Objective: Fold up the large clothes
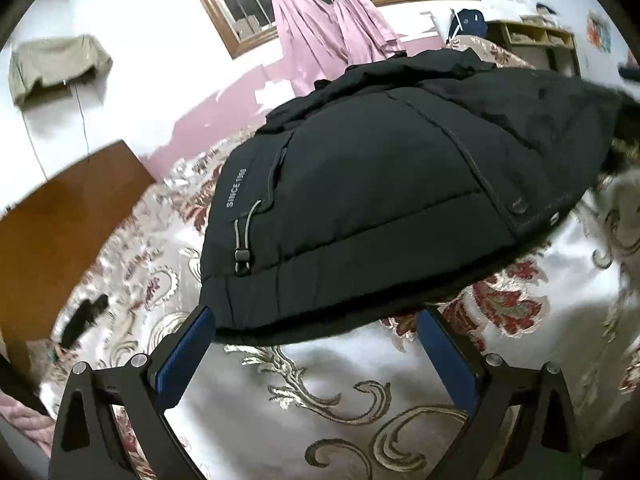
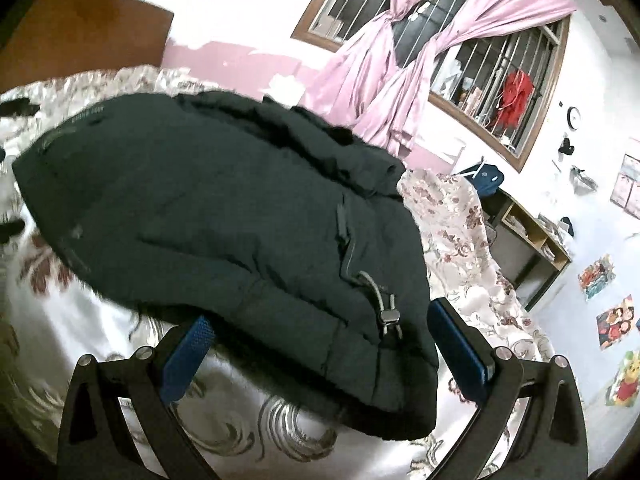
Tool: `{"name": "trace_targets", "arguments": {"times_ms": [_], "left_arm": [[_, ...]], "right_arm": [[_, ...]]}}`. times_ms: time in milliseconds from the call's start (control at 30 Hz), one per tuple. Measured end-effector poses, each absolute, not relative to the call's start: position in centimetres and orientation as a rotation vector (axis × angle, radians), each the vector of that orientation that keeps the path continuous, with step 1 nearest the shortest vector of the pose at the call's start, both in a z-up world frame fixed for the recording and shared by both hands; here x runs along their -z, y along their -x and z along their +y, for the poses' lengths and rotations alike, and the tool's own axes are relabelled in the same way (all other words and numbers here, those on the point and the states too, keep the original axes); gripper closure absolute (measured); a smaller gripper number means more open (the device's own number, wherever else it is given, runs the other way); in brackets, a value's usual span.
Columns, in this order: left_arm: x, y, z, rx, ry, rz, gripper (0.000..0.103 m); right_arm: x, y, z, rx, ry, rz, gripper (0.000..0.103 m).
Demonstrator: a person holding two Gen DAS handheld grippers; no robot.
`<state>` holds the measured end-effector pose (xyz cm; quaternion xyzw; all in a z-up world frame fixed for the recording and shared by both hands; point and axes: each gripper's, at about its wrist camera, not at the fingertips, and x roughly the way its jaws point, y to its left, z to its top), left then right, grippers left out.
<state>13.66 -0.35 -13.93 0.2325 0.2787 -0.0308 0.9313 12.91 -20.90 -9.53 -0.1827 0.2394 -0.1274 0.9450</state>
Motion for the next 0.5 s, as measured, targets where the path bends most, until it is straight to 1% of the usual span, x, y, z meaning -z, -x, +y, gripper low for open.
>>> {"name": "trace_targets", "arguments": {"times_ms": [167, 300, 500], "left_arm": [[15.0, -14.2, -0.9, 0.030, -0.577, 0.509, 0.001], [15.9, -15.1, -1.0, 0.056, -0.596, 0.539, 0.001], [16.0, -15.5, -1.1, 0.073, -0.605, 0.535, 0.001]], "right_arm": [[8.9, -13.6, -22.2, 0.251, 0.331, 0.474, 0.002], [8.2, -14.6, -22.8, 0.248, 0.284, 0.475, 0.002], [7.9, -16.0, -23.3, 0.239, 0.285, 0.507, 0.002]]}}
